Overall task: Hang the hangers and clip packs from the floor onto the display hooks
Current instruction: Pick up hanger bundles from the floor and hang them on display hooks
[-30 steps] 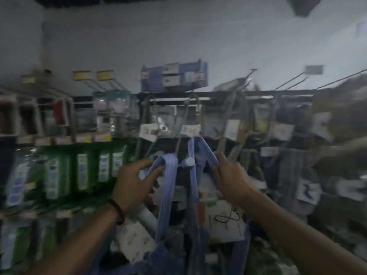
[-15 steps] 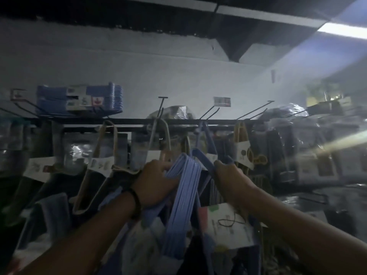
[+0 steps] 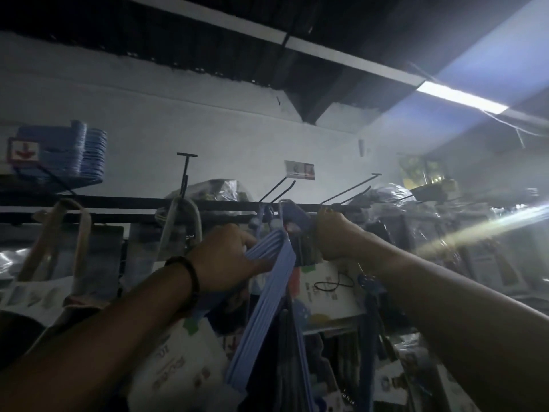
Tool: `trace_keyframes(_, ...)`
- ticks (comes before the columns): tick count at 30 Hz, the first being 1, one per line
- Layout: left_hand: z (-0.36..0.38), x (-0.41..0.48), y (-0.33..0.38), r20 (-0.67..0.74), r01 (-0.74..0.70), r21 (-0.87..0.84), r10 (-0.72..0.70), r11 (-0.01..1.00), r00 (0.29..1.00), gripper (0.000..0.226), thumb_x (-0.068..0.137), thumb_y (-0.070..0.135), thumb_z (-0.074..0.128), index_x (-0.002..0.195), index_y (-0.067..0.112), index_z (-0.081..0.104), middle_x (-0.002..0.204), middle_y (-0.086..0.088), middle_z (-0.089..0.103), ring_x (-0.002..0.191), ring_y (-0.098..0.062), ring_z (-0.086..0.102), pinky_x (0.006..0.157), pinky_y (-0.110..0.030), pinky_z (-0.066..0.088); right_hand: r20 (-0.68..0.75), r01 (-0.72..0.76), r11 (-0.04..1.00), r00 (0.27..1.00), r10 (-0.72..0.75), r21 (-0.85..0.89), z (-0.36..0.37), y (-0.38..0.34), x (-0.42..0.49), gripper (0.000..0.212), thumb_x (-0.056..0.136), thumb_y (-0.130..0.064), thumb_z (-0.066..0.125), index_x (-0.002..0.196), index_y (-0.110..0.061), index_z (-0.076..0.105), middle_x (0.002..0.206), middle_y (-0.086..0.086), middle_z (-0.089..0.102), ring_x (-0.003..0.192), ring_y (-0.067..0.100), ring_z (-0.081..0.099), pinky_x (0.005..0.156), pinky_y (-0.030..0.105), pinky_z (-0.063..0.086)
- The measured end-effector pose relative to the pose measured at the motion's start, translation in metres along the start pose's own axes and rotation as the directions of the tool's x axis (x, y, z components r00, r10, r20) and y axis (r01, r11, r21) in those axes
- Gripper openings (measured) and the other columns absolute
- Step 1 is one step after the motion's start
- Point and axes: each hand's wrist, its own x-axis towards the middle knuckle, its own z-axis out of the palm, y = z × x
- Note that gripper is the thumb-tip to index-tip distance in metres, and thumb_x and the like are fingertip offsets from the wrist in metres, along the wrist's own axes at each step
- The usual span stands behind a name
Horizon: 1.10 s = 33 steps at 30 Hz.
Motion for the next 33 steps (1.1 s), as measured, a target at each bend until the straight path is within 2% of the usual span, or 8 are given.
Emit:
trace_keyframes(5,0.004,0.027,0.000,-0.014,0.041,0.039,-0.040,0.998,0.999,0.056,0.069,0.080,0.070,0.070,0.025,0.080,0.066,-0.001,0.075,0.061,-0.021,0.070,0.055,-0.033,0.049,-0.094,0.024,0.994,0.995,-0.014,0.103,-0.002,0.016,0.041,0.035,0.106,-0.019,0.048,0.135,-0.001,0.055,0.122,0.017,0.068,0.106,0.032,0.069,0.077,0.034,0.052)
trace_keyframes(7,0.004,0.039,0.005,-0.056,0.051,0.115,-0.045,0.992,0.997,0.034,0.077,0.067,0.078,0.068,0.034,0.078,0.064,0.005,0.074,0.054,-0.006,0.066,0.054,-0.026,0.048,-0.153,0.065,0.991,0.987,-0.047,0.114,-0.007,0.024,0.050,0.030,0.107,-0.024,0.046,0.123,-0.003,0.059,0.109,0.016,0.069,0.087,0.026,0.068,0.065,0.028,0.047)
trace_keyframes(9,0.007,0.051,0.011,-0.071,0.064,0.183,-0.051,0.981,0.996,0.026,0.081,0.059,0.080,0.075,0.034,0.079,0.065,0.007,0.074,0.054,-0.003,0.067,0.059,-0.027,0.055,-0.238,0.060,0.991,0.971,-0.031,0.117,-0.010,0.034,0.059,0.033,0.110,-0.035,0.042,0.103,-0.008,0.059,0.087,0.009,0.064,0.065,0.016,0.055,0.052,0.026,0.036)
trace_keyframes(11,0.011,0.064,0.019,-0.076,0.078,0.238,-0.061,0.968,0.995,0.028,0.083,0.056,0.080,0.079,0.029,0.079,0.066,0.005,0.074,0.054,-0.004,0.068,0.059,-0.029,0.058,-0.284,0.058,0.992,0.958,-0.024,0.113,-0.014,0.042,0.066,0.033,0.110,-0.037,0.042,0.095,-0.010,0.054,0.077,0.004,0.055,0.064,0.019,0.052,0.054,0.028,0.036)
trace_keyframes(15,0.018,0.087,0.032,-0.110,0.049,0.284,-0.018,0.958,0.994,0.031,0.083,0.053,0.081,0.083,0.021,0.082,0.067,0.001,0.074,0.056,-0.009,0.067,0.059,-0.029,0.057,-0.301,0.100,0.984,0.952,-0.053,0.145,-0.017,0.050,0.075,0.035,0.111,-0.039,0.040,0.097,-0.011,0.056,0.088,0.009,0.061,0.076,0.029,0.056,0.068,0.031,0.041)
trace_keyframes(20,0.019,0.091,0.026,-0.105,0.067,0.365,-0.030,0.929,0.994,0.034,0.082,0.057,0.080,0.084,0.023,0.082,0.074,0.001,0.075,0.063,-0.012,0.068,0.063,-0.034,0.056,-0.233,0.141,0.976,0.967,-0.101,0.163,0.008,0.046,0.090,0.030,0.110,-0.031,0.041,0.097,-0.008,0.056,0.079,0.004,0.056,0.065,0.020,0.054,0.056,0.029,0.041)
trace_keyframes(28,0.014,0.100,0.007,-0.190,0.069,0.323,-0.006,0.944,0.982,0.026,0.084,0.054,0.077,0.070,0.033,0.077,0.062,0.008,0.072,0.054,-0.008,0.067,0.050,-0.022,0.047,-0.502,0.176,0.983,0.855,-0.127,0.050,0.023,0.048,0.110,0.018,0.107,-0.027,0.044,0.097,-0.015,0.055,0.068,-0.004,0.045,0.052,0.010,0.043,0.041,0.023,0.025)
trace_keyframes(33,0.023,0.108,0.001,-0.142,0.064,0.260,-0.027,0.964,0.989,0.019,0.086,0.058,0.076,0.082,0.039,0.079,0.064,0.011,0.074,0.052,-0.007,0.068,0.045,-0.015,0.046,-0.532,0.190,0.959,0.845,-0.051,0.210,0.045,0.051,0.120,0.028,0.111,-0.036,0.039,0.094,-0.019,0.053,0.068,-0.004,0.048,0.053,0.012,0.047,0.042,0.025,0.028)
